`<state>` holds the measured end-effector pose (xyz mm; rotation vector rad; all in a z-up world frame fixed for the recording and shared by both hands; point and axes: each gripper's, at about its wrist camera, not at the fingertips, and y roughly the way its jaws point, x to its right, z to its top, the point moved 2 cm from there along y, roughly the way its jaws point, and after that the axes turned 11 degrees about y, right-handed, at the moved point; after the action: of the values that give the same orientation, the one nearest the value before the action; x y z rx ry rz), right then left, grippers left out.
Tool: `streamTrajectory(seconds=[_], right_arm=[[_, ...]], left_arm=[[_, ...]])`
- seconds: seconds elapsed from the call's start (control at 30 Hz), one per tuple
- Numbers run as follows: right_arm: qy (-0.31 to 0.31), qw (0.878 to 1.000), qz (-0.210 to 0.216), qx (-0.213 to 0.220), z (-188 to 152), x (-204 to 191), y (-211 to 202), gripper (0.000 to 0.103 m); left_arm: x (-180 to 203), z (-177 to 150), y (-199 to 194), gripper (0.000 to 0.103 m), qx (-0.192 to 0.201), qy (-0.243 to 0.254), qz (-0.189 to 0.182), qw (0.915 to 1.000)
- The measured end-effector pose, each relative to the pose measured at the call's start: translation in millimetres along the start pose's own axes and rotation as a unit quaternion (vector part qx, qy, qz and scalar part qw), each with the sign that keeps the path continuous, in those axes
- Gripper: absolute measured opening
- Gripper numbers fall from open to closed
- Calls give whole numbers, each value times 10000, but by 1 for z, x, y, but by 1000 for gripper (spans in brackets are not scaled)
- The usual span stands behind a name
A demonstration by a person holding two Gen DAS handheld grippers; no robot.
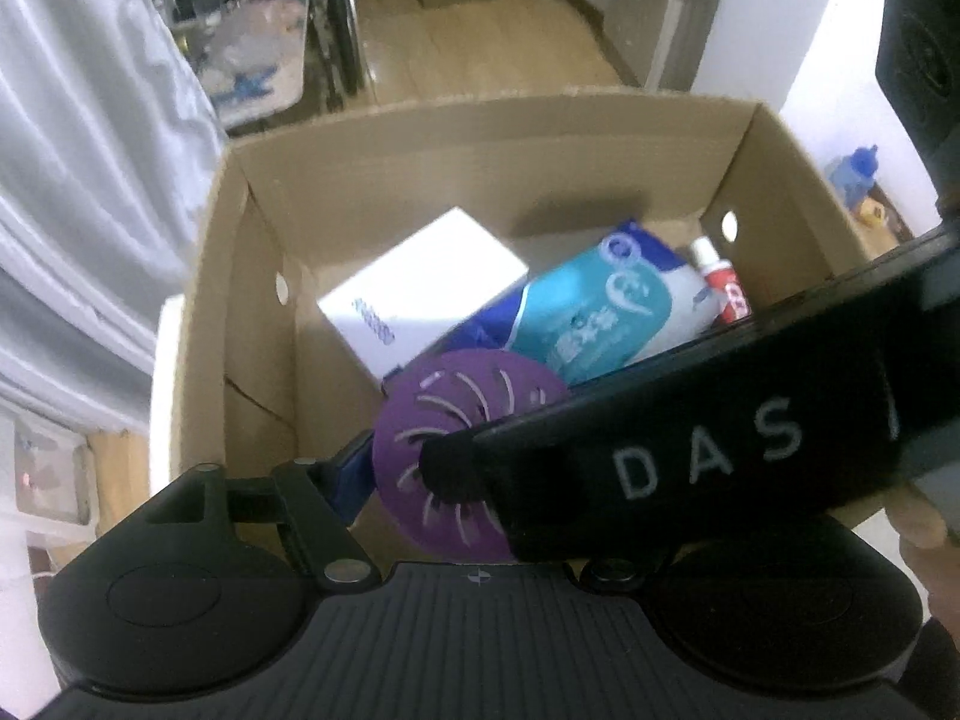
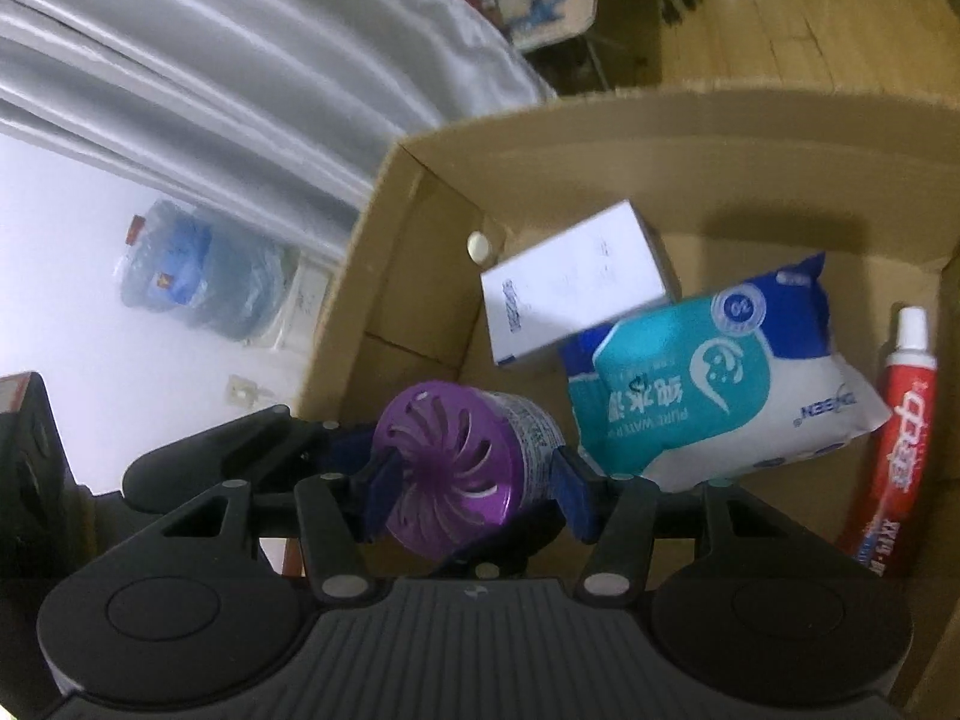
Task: Organize objects
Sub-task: 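Carry the purple-lidded jar with the right gripper over the cardboard box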
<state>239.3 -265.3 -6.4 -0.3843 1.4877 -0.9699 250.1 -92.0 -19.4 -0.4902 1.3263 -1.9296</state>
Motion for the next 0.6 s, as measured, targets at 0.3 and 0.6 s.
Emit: streamTrajectory(seconds=[0.3, 0.6], right_arm=[[73, 9998, -16, -187, -1, 2, 13, 59], [56, 9999, -6, -105, -3, -3, 8, 59]], left_arm=[[-5, -6, 11, 85, -268, -24, -96, 9996], [-11, -5, 3, 88, -91, -130, -62, 9999]])
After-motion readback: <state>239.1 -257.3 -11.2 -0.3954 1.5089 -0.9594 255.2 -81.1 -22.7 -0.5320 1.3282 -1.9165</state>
